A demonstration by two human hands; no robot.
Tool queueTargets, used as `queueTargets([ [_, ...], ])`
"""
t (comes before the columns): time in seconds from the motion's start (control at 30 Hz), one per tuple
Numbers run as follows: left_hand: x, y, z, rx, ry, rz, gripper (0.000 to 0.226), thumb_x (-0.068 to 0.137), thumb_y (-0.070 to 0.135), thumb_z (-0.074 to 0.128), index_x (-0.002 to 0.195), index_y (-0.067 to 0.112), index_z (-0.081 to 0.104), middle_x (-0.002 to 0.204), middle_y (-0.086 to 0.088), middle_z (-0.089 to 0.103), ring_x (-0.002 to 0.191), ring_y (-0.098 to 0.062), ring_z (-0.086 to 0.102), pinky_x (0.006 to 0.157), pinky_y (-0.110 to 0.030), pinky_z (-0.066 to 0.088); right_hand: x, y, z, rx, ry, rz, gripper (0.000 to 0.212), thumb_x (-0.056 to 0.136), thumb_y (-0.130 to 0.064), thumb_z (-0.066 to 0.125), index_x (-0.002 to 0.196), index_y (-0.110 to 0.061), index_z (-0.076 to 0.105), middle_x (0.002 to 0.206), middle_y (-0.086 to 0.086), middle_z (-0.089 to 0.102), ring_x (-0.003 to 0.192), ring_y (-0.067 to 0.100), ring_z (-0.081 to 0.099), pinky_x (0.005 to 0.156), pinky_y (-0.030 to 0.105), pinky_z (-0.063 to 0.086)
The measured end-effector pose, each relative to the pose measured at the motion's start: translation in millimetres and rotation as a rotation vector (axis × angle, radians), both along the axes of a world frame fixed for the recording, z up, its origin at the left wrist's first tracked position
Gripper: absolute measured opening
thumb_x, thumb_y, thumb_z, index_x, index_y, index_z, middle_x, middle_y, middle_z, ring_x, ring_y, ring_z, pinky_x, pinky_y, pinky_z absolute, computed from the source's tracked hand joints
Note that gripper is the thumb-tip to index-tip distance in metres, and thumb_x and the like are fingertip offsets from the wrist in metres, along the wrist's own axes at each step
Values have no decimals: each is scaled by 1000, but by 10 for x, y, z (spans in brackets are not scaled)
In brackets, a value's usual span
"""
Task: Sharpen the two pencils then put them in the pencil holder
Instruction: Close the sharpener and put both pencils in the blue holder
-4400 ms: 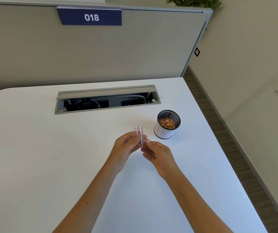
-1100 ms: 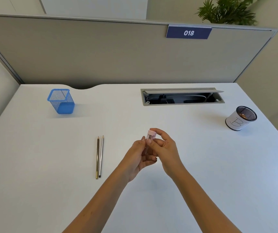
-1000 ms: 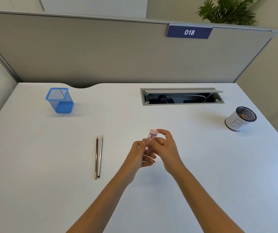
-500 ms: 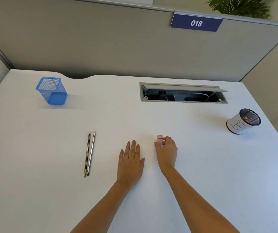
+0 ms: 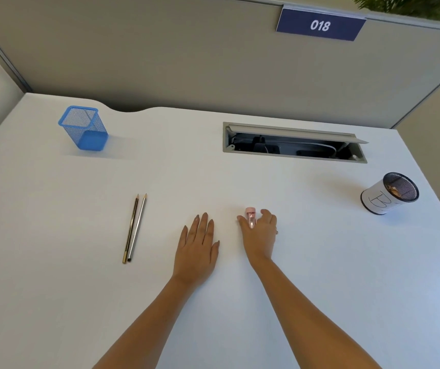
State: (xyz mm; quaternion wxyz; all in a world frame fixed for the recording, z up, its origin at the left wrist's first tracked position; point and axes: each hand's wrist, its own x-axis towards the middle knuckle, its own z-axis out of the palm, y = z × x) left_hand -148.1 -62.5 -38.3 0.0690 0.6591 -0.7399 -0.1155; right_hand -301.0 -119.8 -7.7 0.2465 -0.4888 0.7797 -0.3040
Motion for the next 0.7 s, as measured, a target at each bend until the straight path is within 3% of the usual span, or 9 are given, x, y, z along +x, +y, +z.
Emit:
queueTargets([
  [0.1,-10,60,66,5,34,32,57,99,36,28,143,6,47,153,-13,42,141,-31,40,110,-50,36,45,50,49,-94,84,-73,69,81,-46,68,128,-3,43,118,13,49,104,34,50,83,43,47],
  [0.2,-17,119,169,-29,82,87,52,95,30,35,137,5,53,147,-15,49,137,-32,46,105,-51,42,137,81,135,-225,87,-106,57,85,-38,66,125,-4,45,115,13,50,102,33,49,84,43,43],
  [0.3,88,185,248,-102,167,163,48,82,9,57,130,4,58,141,-15,55,133,-34,50,100,-52,49,373,117,260,-288,-107,-5,44,89,-25,62,126,-9,43,110,6,46,98,21,50,91,28,33],
  [0.4,321,286,320,-201,267,290,50,76,-3,67,125,6,61,134,-12,60,128,-32,55,97,-47,50,726,156,366,-302,-222,131,32,91,-21,59,120,-14,46,102,0,48,89,16,50,79,21,39],
  [0.5,719,326,364,-288,328,450,44,80,-3,65,122,8,61,128,-10,62,120,-30,58,93,-45,48,1113,177,412,-207,-261,271,21,92,-21,58,112,-17,53,98,0,54,81,14,53,75,26,47],
  [0.6,1196,289,326,-255,326,555,41,87,3,62,128,3,57,130,-15,61,122,-34,57,94,-47,48,1483,162,364,-42,-208,384,19,91,-23,58,106,-12,61,98,1,58,79,10,56,75,22,48],
  [0.7,1574,237,273,-110,238,492,54,97,31,36,140,-1,47,143,-18,52,137,-36,44,102,-51,42,1830,149,256,129,-144,447,29,87,-30,63,107,-8,63,99,5,63,87,15,60,79,25,48],
])
